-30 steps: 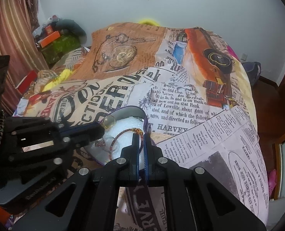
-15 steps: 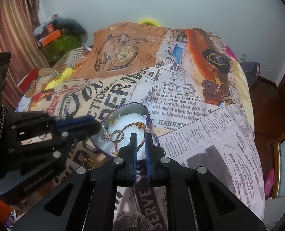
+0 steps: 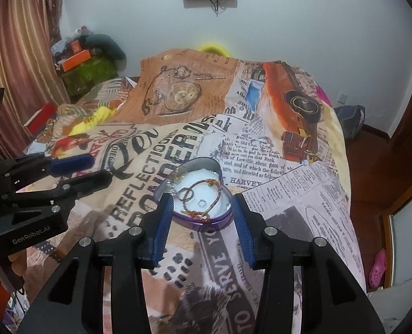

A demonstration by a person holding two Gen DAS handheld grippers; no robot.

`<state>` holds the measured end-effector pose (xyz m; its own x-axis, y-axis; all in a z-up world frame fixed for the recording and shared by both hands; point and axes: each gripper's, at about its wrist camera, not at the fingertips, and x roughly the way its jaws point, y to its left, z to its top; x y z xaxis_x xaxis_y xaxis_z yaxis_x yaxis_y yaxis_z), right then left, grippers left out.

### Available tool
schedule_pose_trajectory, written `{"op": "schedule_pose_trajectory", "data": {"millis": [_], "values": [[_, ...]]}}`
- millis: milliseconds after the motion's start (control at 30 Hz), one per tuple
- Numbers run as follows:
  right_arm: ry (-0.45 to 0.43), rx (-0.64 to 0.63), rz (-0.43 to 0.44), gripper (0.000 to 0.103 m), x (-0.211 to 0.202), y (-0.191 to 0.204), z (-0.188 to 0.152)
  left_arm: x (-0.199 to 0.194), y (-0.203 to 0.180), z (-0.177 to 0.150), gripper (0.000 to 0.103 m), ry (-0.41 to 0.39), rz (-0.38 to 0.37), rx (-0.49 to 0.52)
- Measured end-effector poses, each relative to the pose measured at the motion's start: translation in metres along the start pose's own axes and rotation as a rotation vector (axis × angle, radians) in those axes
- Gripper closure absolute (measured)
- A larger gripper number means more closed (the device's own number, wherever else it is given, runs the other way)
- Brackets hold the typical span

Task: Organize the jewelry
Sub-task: 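Move both open tools back from the tin to the jewelry pile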

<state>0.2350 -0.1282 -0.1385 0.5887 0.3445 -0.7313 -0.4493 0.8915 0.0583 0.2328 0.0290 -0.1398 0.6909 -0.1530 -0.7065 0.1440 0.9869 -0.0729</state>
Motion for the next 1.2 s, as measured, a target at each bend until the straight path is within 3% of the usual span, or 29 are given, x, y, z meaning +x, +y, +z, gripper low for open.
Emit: {"op": "schedule_pose_trajectory", "data": {"millis": [400, 700, 967, 1200], "values": [[0.014, -0.022, -0.001, 0.063, -0.015, 0.023, -0.012, -0.013, 0.019, -0.034, 0.057, 0.063, 0.001, -0.05], [0.094, -0.027, 0.02, 0.063, 0.003, 0.039, -0.033, 0.003, 0.014, -0.064, 0.057, 0.149, -0.049, -0.043], [0.172, 0.012, 0.03, 0.063, 0.016, 0.031, -0.057, 0.03, -0.011, -0.071, 0.057, 0.208, -0.136, -0.008], [0.201, 0.029, 0.02, 0.063, 0.021, 0.02, -0.067, 0.052, -0.022, -0.067, 0.057, 0.21, -0.123, 0.006]]}}
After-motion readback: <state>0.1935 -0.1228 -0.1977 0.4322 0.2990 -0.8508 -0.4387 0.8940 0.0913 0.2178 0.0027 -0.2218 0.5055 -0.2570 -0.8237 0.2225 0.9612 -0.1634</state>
